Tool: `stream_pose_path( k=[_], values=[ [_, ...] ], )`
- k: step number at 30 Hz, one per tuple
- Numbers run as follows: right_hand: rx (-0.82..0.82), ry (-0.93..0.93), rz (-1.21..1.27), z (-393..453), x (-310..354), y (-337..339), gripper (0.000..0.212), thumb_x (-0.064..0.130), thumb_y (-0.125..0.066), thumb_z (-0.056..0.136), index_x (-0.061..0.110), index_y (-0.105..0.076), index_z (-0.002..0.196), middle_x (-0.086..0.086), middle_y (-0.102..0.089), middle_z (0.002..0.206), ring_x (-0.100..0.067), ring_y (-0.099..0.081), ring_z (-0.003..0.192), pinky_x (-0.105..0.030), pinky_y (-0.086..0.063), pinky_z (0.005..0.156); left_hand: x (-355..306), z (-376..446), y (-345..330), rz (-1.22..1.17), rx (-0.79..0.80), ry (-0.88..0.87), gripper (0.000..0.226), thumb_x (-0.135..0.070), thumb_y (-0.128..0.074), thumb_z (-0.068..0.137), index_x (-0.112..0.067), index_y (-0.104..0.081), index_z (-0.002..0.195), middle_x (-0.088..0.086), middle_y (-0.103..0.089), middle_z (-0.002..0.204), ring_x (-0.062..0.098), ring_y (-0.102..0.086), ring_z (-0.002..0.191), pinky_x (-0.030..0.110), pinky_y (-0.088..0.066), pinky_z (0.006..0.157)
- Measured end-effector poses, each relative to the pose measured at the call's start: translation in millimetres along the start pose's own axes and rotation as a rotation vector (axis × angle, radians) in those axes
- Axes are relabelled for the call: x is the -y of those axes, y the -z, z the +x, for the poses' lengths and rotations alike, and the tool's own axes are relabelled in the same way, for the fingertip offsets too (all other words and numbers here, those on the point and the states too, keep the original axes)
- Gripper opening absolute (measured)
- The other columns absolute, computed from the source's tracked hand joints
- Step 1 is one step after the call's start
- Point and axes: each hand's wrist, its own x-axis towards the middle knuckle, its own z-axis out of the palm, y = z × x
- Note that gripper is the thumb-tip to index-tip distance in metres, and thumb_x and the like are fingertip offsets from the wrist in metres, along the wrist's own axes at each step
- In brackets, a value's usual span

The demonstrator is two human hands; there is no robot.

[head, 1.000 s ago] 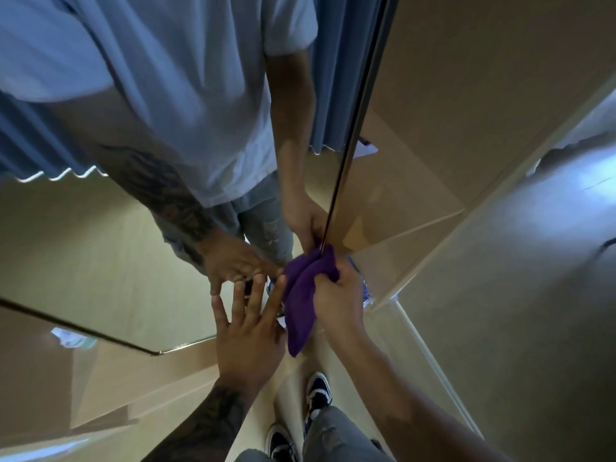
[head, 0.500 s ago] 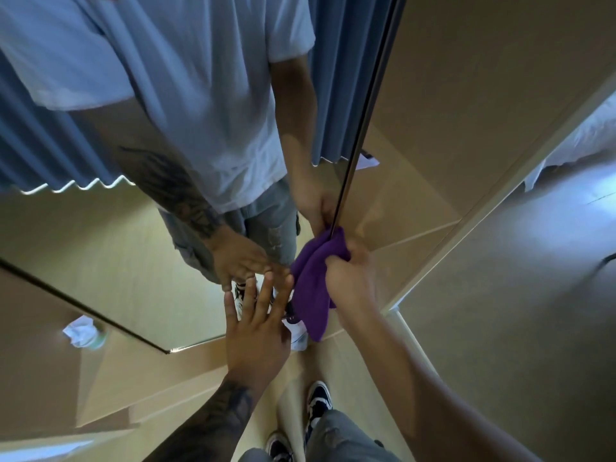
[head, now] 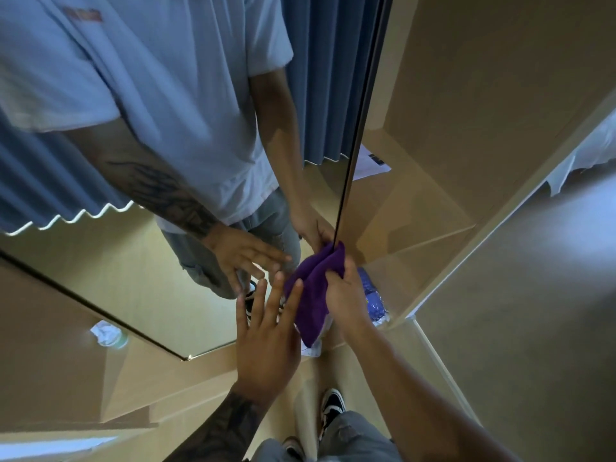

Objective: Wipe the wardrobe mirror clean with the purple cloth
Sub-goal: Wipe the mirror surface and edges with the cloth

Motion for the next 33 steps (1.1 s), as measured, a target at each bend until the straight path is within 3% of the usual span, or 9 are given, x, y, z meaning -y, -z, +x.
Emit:
stream_pose_path(
  k=[3, 6, 9, 13, 18, 22, 26, 29, 33],
  values=[
    [0.022, -0.032, 0.019, 4.6, -3.8, 1.4, 0.053, 0.014, -0.047, 0.105, 0.049, -0.041, 0.145, 0.010, -0.064, 0.119, -0.004, -0.060, 0.101, -0.027, -0.047, 0.079, 1.2, 4.8, 11.8, -0.042, -0.098, -0.012, 0.088, -0.017, -0.078, 0.078, -0.023, -0.040, 0.158, 0.012, -0.030, 0.167, 0.034, -0.033, 0.153, 0.064, -0.023, 0.121],
    [0.036, -0.042, -0.003, 3.2, -13.6, 2.2, 0.054, 0.014, -0.047, 0.105, 0.048, -0.040, 0.146, 0.013, -0.063, 0.118, -0.003, -0.059, 0.101, -0.026, -0.046, 0.083, 0.3, 12.9, 26.3, -0.069, -0.200, -0.023, 0.069, -0.025, -0.063, 0.088, -0.026, -0.044, 0.154, 0.013, -0.039, 0.163, 0.037, -0.041, 0.148, 0.066, -0.024, 0.120],
    [0.032, -0.048, 0.019, -0.2, -19.6, 0.8, 0.050, 0.012, -0.047, 0.104, 0.042, -0.045, 0.144, 0.012, -0.064, 0.117, -0.006, -0.061, 0.103, -0.023, -0.046, 0.076, -0.1, 21.8, 35.4, -0.084, -0.286, 0.014, 0.068, -0.023, -0.063, 0.088, -0.025, -0.045, 0.153, 0.014, -0.042, 0.161, 0.037, -0.040, 0.148, 0.067, -0.021, 0.120],
    [-0.007, -0.101, 0.046, 1.1, -16.0, -1.2, 0.047, 0.008, -0.048, 0.099, 0.050, -0.054, 0.120, 0.016, -0.065, 0.106, -0.012, -0.063, 0.103, -0.033, -0.047, 0.085, 10.6, 22.9, 29.6, 0.032, -0.259, 0.000, 0.074, -0.030, -0.069, 0.086, -0.023, -0.045, 0.155, 0.011, -0.029, 0.168, 0.032, -0.034, 0.152, 0.064, -0.012, 0.124],
    [-0.056, -0.051, 0.116, -8.2, 10.8, 10.0, 0.048, -0.004, -0.045, 0.097, 0.041, -0.062, 0.091, 0.013, -0.069, 0.088, -0.011, -0.066, 0.088, -0.026, -0.047, 0.068, 32.6, 20.1, 11.0, 0.098, -0.235, -0.062, 0.087, -0.026, -0.071, 0.081, -0.025, -0.034, 0.159, 0.002, -0.007, 0.172, 0.020, -0.002, 0.161, 0.061, -0.005, 0.125],
    [-0.055, 0.035, 0.136, -17.7, 31.3, 17.2, 0.069, -0.003, -0.049, 0.094, 0.062, -0.066, 0.081, 0.022, -0.071, 0.080, -0.009, -0.067, 0.084, -0.031, -0.054, 0.074, 42.8, 19.6, 3.1, 0.130, -0.243, -0.115, 0.090, -0.022, -0.071, 0.080, -0.026, -0.032, 0.161, 0.000, 0.001, 0.174, 0.026, -0.015, 0.156, 0.061, -0.004, 0.125],
    [-0.069, 0.067, 0.073, -16.7, 14.3, 16.2, 0.070, 0.004, -0.051, 0.096, 0.073, -0.061, 0.089, 0.025, -0.073, 0.090, 0.000, -0.069, 0.089, -0.021, -0.056, 0.076, 48.1, 22.2, -1.0, 0.129, -0.273, -0.140, 0.082, -0.024, -0.065, 0.083, -0.027, -0.035, 0.159, -0.001, -0.002, 0.174, 0.023, -0.012, 0.159, 0.060, -0.002, 0.126],
    [-0.035, -0.030, 0.068, -10.2, -31.9, 10.1, 0.056, 0.013, -0.053, 0.086, 0.064, -0.063, 0.108, 0.016, -0.075, 0.106, -0.013, -0.069, 0.107, -0.045, -0.055, 0.100, 53.8, 23.4, -5.1, 0.138, -0.291, -0.175, 0.071, -0.027, -0.055, 0.092, -0.028, -0.034, 0.160, -0.001, -0.003, 0.174, 0.019, -0.005, 0.161, 0.058, -0.001, 0.126],
    [0.012, -0.142, 0.097, 3.9, -79.4, 9.9, 0.066, 0.012, -0.048, 0.071, 0.035, -0.064, 0.131, -0.001, -0.074, 0.111, -0.026, -0.068, 0.108, -0.060, -0.055, 0.098, 64.7, 24.3, -10.0, 0.119, -0.334, -0.225, 0.078, -0.023, -0.065, 0.084, -0.029, -0.039, 0.157, -0.001, -0.007, 0.174, 0.020, -0.007, 0.160, 0.059, -0.006, 0.126]
  ],
)
